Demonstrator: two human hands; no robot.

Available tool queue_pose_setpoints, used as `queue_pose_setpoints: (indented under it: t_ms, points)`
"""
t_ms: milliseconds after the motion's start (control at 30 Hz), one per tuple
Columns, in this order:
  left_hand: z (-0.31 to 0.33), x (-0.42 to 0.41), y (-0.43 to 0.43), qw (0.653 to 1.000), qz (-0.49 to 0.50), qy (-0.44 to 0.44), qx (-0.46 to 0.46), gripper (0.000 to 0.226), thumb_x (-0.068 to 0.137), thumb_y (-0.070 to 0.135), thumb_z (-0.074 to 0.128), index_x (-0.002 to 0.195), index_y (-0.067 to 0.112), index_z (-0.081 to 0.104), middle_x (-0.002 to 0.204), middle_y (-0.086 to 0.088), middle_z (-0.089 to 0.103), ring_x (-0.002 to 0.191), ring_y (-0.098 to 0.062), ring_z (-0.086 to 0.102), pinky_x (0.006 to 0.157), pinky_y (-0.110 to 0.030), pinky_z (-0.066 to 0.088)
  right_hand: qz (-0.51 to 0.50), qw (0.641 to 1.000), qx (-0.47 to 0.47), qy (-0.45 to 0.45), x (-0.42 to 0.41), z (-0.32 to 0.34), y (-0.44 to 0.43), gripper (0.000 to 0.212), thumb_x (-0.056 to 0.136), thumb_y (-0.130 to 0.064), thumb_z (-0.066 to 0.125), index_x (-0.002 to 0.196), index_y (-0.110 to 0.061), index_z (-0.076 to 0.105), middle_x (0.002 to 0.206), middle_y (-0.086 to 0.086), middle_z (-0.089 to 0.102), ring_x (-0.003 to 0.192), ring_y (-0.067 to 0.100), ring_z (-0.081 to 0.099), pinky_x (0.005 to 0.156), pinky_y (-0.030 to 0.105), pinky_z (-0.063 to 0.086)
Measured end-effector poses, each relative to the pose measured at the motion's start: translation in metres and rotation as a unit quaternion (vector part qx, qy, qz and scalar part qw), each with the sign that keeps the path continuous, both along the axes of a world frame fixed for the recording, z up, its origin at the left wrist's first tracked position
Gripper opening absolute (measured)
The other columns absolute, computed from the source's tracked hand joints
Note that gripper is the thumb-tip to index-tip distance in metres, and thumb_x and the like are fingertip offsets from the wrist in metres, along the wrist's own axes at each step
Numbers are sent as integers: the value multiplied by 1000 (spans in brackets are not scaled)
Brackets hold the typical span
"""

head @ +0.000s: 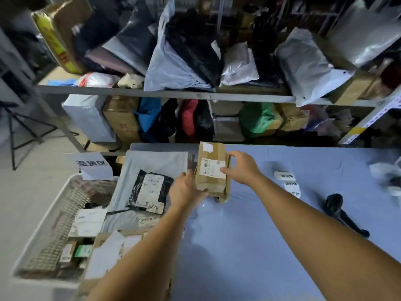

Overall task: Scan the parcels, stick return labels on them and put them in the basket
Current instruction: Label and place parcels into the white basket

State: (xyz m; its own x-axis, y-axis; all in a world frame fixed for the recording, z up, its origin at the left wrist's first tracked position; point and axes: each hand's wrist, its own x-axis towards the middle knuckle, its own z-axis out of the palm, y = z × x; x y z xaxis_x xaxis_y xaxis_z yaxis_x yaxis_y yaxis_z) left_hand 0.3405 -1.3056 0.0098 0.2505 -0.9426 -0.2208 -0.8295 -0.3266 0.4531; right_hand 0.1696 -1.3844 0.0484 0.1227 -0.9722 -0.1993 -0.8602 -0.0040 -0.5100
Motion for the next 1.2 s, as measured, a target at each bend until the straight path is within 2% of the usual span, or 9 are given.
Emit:
queue_pose_setpoints:
  t_ms: [133,267,367,467,633,800,933,1100,1200]
  points:
    - [-24,-34,-16,992,119,48,-10,91,56,67,77,124,20,41,116,-3,55,109,-25,56,78,-31,45,27,999,31,-8,2,-35,-64,77,79,-39,79,145,-22,44,144,5,50,131,26,48,103,43,45]
    - [-42,-74,-40,972,222,76,19,125,46,74,77,145,18,25,136,-3,45,127,-25,46,98,-45,47,63,996,65,-18,1,-66,-120,93,78,-43,79,153,-20,30,156,7,34,142,28,35,111,46,39]
    - [-52,-96,-51,962,267,43,26,127,44,72,76,146,19,23,138,0,44,128,-23,44,98,-46,46,106,990,88,-27,-6,-86,-141,91,74,-48,80,149,-18,38,151,4,42,135,26,44,108,43,42]
    - [-55,-101,-54,957,286,53,-3,112,40,61,77,135,22,32,126,4,48,119,-21,44,91,-39,48,126,988,70,-61,-16,-94,-148,85,70,-51,83,139,-18,45,139,1,51,120,23,54,96,38,48]
    - [-42,-96,-42,969,229,77,-52,104,31,61,69,125,32,37,114,13,44,105,-16,40,76,-29,40,76,988,31,-134,-50,-85,-131,64,68,-52,84,117,-23,53,116,-4,58,97,14,57,75,27,44]
    - [-28,-109,-15,985,124,91,-74,122,41,42,84,148,27,28,127,6,36,120,-19,37,94,-27,40,23,986,12,-166,-114,-69,-80,43,76,-46,81,102,-21,57,103,-1,64,88,16,60,67,26,43]
    - [-34,-142,15,985,87,139,-48,137,44,37,84,157,18,9,142,7,26,127,-14,36,94,-23,41,-24,986,23,-161,-177,-65,-24,31,78,-43,80,97,-25,62,89,-8,66,87,18,63,70,30,48]
    - [-53,-202,54,980,25,188,-64,109,41,32,81,140,14,40,128,7,38,115,-16,51,93,-38,53,-85,989,24,-115,-253,-71,42,24,81,-41,76,93,-22,69,84,-7,69,81,17,65,65,28,49]
    - [-66,-236,67,978,-8,202,-55,104,43,19,87,137,11,44,128,6,42,114,-18,52,93,-36,53,-115,988,51,-87,-294,-79,74,25,84,-42,73,96,-22,65,86,-6,67,78,17,62,57,26,41]
